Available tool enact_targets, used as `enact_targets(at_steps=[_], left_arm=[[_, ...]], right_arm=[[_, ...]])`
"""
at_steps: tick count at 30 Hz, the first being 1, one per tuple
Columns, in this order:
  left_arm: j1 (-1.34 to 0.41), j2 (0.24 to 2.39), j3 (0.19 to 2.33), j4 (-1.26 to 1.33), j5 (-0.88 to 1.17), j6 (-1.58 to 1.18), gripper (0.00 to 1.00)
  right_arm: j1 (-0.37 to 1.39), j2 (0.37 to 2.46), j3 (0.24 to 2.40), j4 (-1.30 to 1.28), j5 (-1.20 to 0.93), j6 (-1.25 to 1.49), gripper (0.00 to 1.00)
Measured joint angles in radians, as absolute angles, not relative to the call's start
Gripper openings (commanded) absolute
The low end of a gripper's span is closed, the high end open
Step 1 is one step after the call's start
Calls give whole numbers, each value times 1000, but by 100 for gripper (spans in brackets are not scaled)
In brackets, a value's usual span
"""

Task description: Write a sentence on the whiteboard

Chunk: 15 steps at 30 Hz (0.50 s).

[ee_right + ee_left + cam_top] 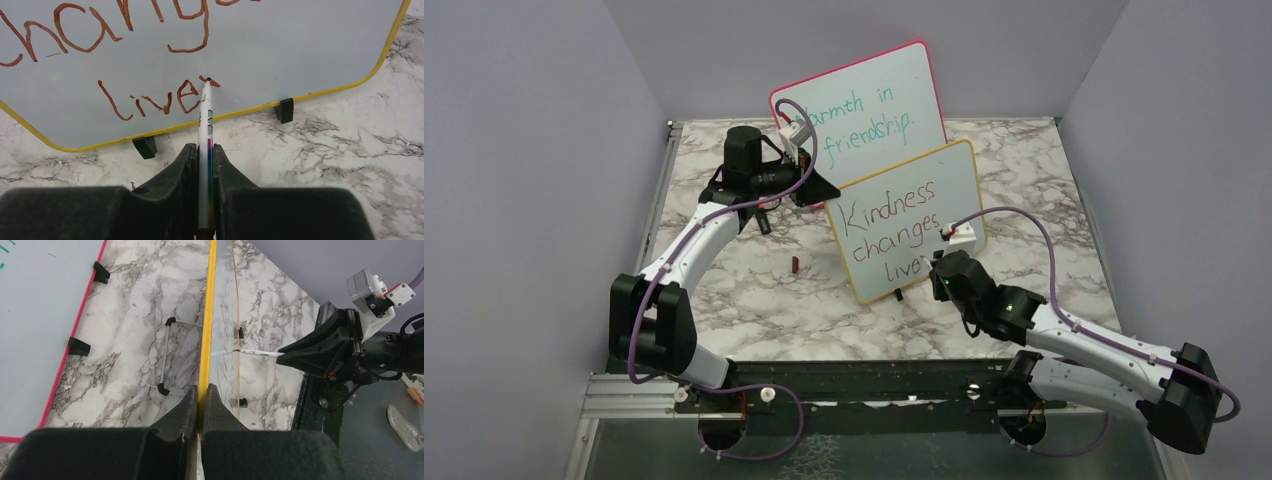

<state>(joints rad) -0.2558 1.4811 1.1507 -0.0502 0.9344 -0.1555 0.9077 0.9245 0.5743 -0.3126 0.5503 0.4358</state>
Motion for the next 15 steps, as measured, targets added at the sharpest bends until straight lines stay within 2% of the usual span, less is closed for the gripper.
enact_targets(at_steps=[15], left_arm=[[-255,1482,1152,-50,934,-155,0]], right_arm=[[908,925,574,-314,537,436,1]])
